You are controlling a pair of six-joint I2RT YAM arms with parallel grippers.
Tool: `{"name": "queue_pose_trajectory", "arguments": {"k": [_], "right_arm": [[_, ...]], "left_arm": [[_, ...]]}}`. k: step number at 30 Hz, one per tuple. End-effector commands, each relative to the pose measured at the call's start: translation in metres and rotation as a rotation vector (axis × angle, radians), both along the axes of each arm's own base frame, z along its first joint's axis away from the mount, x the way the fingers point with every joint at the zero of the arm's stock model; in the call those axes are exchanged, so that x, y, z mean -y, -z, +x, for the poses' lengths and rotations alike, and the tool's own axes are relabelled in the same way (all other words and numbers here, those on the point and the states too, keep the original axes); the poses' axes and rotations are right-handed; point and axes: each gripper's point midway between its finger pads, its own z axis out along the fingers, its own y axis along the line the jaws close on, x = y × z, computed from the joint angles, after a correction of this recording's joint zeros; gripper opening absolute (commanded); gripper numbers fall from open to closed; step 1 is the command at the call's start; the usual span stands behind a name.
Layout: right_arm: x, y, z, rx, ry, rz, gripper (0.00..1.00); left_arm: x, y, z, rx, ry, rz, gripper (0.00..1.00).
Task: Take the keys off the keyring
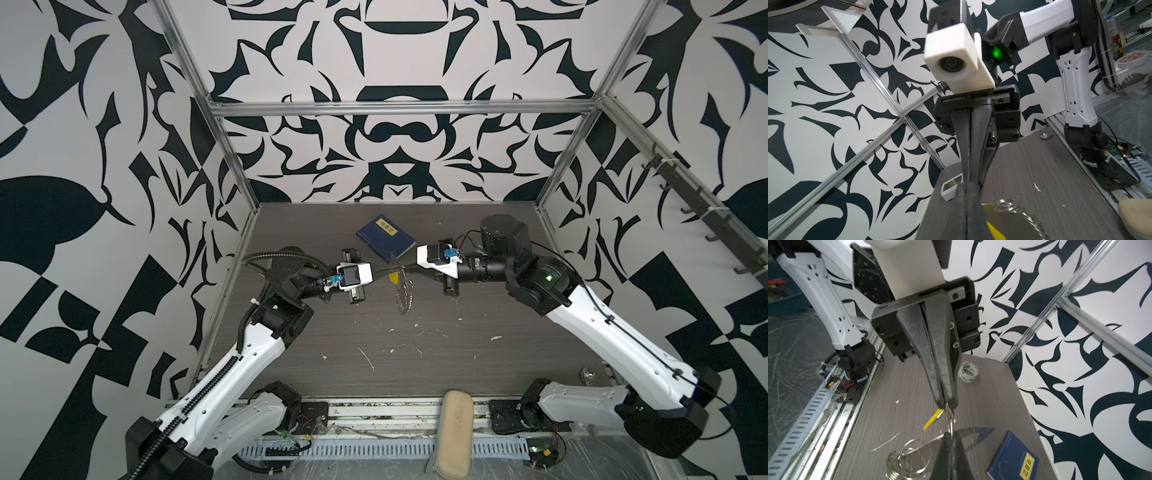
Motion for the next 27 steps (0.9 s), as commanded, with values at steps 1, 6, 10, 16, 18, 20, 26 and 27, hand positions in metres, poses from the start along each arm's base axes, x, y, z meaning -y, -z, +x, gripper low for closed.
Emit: {"name": "queue_pose_trajectory", "arguments": {"k": [1, 6, 10, 16, 18, 20, 26, 27], "right_arm": [[0.005, -0.042, -0.021, 0.023, -0.085, 0.189, 0.0], [0.007, -0.05, -0.018, -0.001, -0.092, 0.337, 0.0], [0.007, -0.055, -0.014, -0.032, -0.104, 0.435, 0.0], [-0.004, -0.032, 0.005, -0.103, -0.068, 0.426, 0.0], [-0.006, -0.023, 0.01, -0.117, -0.046, 0.382, 0.0], [-0.007, -0.018, 0.014, -0.129, -0.023, 0.347, 0.0], [-0.004, -0.009, 0.015, -0.116, 0.01, 0.258, 0.09], [-0.003, -0.008, 0.016, -0.113, 0.017, 0.248, 0.13]], "left_arm": [[-0.008, -0.015, 0.01, 0.002, -0.042, -0.075, 0.0], [-0.008, -0.021, 0.013, -0.008, -0.033, -0.106, 0.0], [-0.007, -0.025, 0.014, -0.011, -0.029, -0.109, 0.0], [-0.005, -0.027, 0.02, -0.025, -0.038, -0.099, 0.0], [-0.005, -0.027, 0.021, -0.027, -0.038, -0.088, 0.0], [-0.004, -0.023, 0.022, -0.03, -0.04, -0.075, 0.0], [-0.003, -0.017, 0.023, -0.033, -0.044, -0.055, 0.0], [-0.003, -0.016, 0.024, -0.035, -0.044, -0.053, 0.0]]}}
